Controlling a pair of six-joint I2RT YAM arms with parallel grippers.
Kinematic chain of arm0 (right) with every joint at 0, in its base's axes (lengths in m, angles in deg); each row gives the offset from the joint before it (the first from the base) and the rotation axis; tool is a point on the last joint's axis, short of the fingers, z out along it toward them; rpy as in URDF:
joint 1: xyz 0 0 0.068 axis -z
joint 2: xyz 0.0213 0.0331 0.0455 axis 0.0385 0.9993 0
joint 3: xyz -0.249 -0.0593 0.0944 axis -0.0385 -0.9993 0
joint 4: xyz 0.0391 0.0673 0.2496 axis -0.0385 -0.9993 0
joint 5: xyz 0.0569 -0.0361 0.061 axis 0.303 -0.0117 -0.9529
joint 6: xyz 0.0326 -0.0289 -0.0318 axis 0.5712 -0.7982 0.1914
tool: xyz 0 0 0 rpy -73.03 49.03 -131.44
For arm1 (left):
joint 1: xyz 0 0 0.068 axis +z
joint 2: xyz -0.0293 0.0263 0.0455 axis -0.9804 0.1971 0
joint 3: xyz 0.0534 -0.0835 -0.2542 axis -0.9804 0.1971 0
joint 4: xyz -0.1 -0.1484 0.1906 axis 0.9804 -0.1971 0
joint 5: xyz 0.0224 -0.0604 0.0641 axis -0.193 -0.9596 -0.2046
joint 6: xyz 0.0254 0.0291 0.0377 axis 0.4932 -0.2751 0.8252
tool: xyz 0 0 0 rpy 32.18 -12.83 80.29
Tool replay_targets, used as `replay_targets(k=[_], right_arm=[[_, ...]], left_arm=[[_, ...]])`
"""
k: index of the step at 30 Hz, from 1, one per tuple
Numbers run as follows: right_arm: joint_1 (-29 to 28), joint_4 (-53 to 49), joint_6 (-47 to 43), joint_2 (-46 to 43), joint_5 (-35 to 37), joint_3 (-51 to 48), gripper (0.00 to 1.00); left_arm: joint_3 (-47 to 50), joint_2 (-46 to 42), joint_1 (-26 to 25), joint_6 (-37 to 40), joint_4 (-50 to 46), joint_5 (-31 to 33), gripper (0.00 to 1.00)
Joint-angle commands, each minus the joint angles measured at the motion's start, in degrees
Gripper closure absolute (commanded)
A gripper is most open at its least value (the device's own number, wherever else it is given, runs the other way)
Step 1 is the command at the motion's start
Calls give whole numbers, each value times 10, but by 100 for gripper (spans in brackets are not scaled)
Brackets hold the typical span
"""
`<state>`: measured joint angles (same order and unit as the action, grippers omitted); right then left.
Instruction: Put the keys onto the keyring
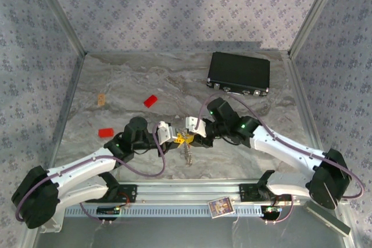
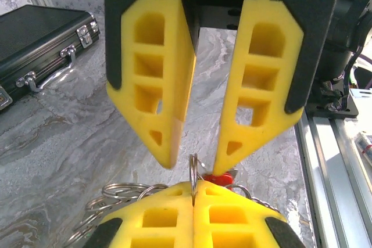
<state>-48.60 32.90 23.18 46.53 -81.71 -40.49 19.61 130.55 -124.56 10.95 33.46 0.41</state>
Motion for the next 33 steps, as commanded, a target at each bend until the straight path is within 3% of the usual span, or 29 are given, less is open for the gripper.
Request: replay_targets(k=[1,4,8,18,27,33], right_arm=[[31,56,47,-41,-38,-49,70],[43,116,99,-65,-77,-89,69],[43,151,126,-70,-76,-114,68],[44,151,126,-43,-73,-107,79],[39,151,123,-30,-79,-102,81],[39,151,123,-24,-78,-100,90]], left_arm=[[-7,-14,-3,1,31,-9,99],[1,-14,-2,-3,49,-3,100],[14,-14,-2,-15,79,-4,100],[25,-14,-3,-26,102,-6,100],[23,-8,-2,-27,111,-12,100],[23,-9,-2,-27,111,-13,100]])
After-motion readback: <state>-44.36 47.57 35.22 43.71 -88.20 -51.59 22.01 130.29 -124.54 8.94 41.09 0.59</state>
